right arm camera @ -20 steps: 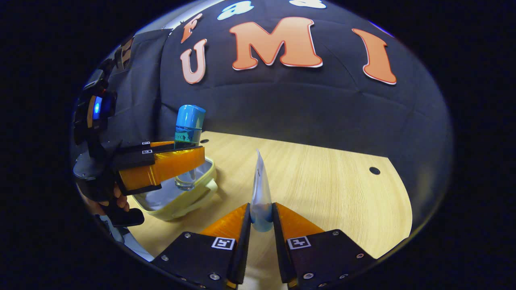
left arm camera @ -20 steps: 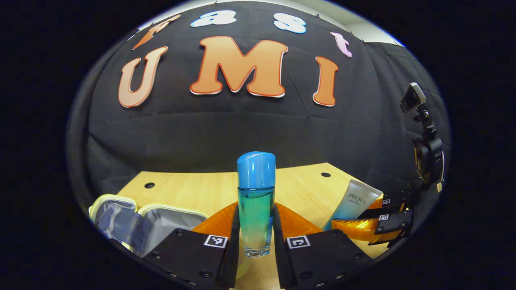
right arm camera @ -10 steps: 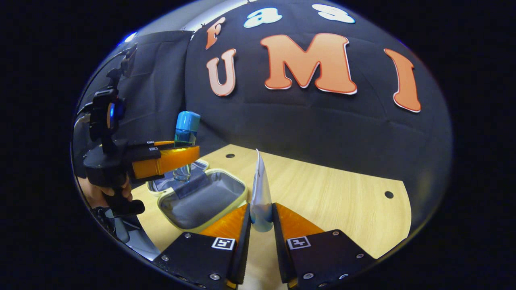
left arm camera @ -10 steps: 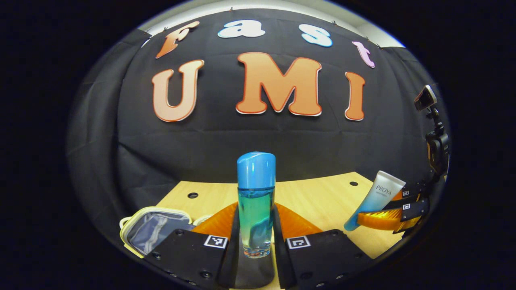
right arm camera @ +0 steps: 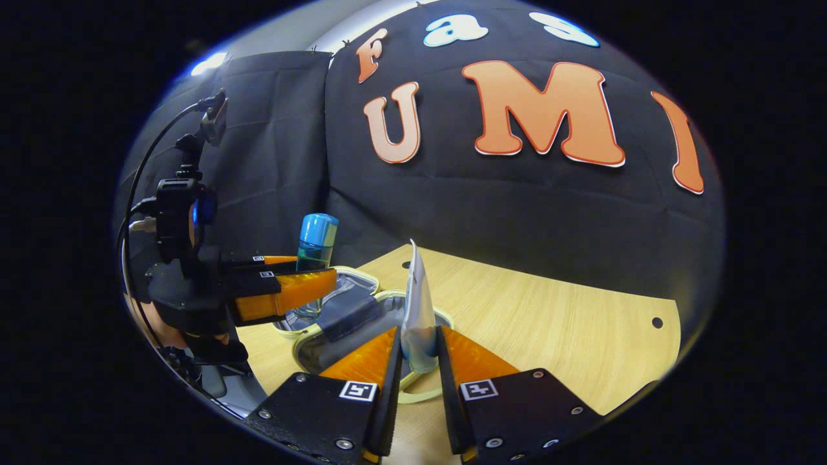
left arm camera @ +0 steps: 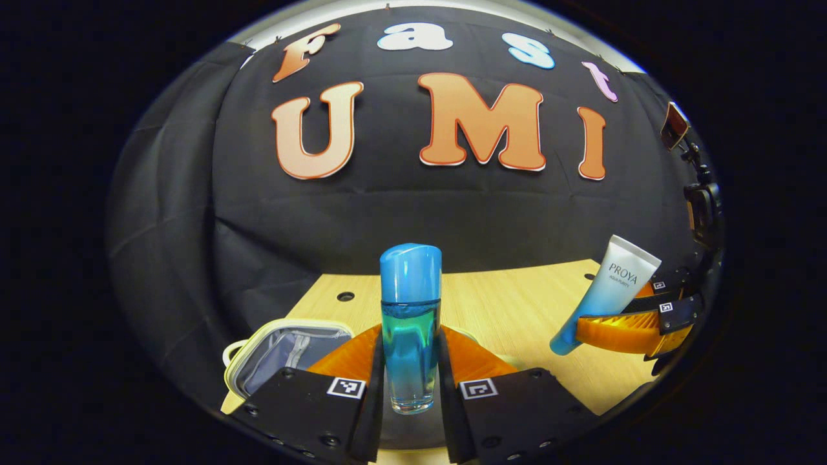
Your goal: First open the suitcase, pack the skin care products into it, and then close the suitcase.
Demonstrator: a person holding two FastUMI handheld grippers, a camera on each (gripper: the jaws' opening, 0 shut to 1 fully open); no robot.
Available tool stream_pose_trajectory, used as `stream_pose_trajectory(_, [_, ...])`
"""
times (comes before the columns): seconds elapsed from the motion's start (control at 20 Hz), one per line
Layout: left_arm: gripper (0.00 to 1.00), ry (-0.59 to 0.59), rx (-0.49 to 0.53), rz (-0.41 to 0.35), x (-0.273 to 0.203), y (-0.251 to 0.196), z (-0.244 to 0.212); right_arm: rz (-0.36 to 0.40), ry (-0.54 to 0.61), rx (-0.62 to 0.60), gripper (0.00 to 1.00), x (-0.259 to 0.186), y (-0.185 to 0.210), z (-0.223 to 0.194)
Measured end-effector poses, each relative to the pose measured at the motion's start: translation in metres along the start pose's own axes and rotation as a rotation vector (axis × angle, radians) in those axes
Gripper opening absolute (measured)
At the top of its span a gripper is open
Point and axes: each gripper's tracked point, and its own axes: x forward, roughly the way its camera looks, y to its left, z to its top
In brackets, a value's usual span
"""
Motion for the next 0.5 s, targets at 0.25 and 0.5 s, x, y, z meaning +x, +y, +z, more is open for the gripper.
stream_pose_trajectory(0.25, [0.39,0.094,0.011,-0.073,0.014,0.018,-0.038,-0.024,0.055,0.044,0.33,0.024,0.026,-0.022])
stream_pose_trajectory(0.5, [0.39,0.189,0.021,-0.151,0.04,0.032,-0.075,-0.064,0.109,0.119,0.33,0.052,0.042,-0.039])
